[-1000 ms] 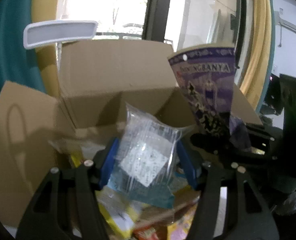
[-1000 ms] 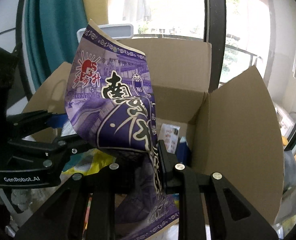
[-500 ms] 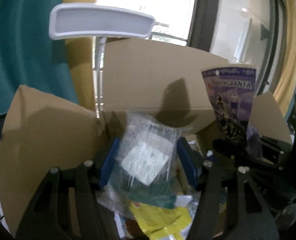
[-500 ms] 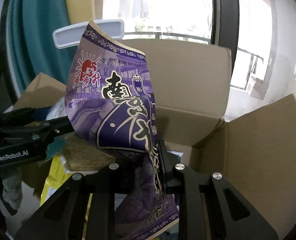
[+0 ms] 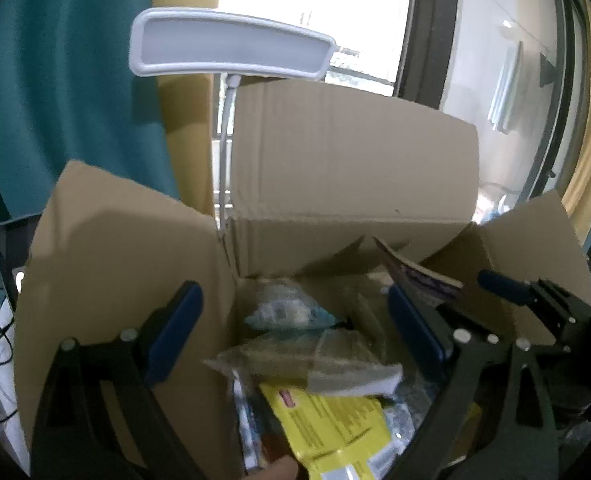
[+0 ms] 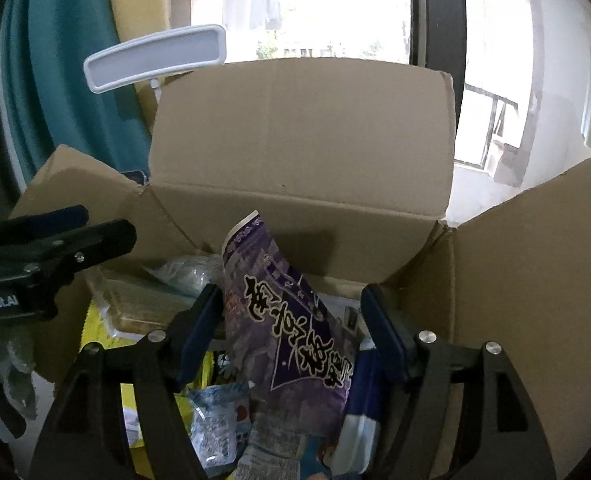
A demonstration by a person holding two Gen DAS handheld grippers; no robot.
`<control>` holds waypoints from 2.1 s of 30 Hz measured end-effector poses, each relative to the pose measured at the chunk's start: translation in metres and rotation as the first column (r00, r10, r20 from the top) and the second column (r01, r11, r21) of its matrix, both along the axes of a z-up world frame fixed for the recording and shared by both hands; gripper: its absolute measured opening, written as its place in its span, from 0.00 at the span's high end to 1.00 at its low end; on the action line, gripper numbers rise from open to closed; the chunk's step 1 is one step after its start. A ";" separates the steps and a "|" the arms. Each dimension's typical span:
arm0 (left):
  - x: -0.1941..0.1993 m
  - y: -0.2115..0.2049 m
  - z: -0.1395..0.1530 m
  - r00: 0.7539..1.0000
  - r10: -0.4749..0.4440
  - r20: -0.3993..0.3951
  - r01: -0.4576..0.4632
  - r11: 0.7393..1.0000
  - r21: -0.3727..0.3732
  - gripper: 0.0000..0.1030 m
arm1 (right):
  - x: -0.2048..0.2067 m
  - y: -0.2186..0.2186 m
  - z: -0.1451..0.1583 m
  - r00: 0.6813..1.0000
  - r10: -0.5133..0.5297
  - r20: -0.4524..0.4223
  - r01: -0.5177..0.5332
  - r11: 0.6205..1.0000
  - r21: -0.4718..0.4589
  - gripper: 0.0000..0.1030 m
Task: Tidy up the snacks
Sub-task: 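Lower both packs into the box and open both grippers, then move both grippers back out of the box toward the packs on the table, then grasp the yellow-and-black bag with the right gripper while the left grasps the clear-wrapped bread pack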
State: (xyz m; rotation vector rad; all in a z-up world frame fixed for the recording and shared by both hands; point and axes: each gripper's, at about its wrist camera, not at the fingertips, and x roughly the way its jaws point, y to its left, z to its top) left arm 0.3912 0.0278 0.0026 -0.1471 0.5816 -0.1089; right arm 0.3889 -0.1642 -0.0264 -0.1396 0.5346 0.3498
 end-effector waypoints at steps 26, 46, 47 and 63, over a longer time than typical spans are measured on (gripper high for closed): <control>-0.106 -0.007 -0.002 0.998 -0.051 0.027 0.052 0.999 -0.014 0.07 | -0.097 -0.011 -0.008 0.999 0.047 -0.012 -0.046 0.998 0.041 0.28; -0.185 -0.006 -0.045 0.998 -0.064 0.006 0.064 0.998 -0.025 0.07 | -0.160 -0.027 -0.046 0.996 0.054 -0.065 -0.049 0.996 0.071 0.28; -0.189 -0.005 -0.051 0.998 -0.064 -0.003 0.064 0.998 -0.027 0.07 | -0.161 -0.029 -0.050 0.996 0.052 -0.073 -0.047 0.996 0.074 0.28; -0.216 0.024 -0.145 0.980 -0.045 -0.195 0.034 0.998 -0.062 0.07 | -0.162 -0.054 -0.133 0.969 -0.006 -0.247 0.038 0.991 0.127 0.20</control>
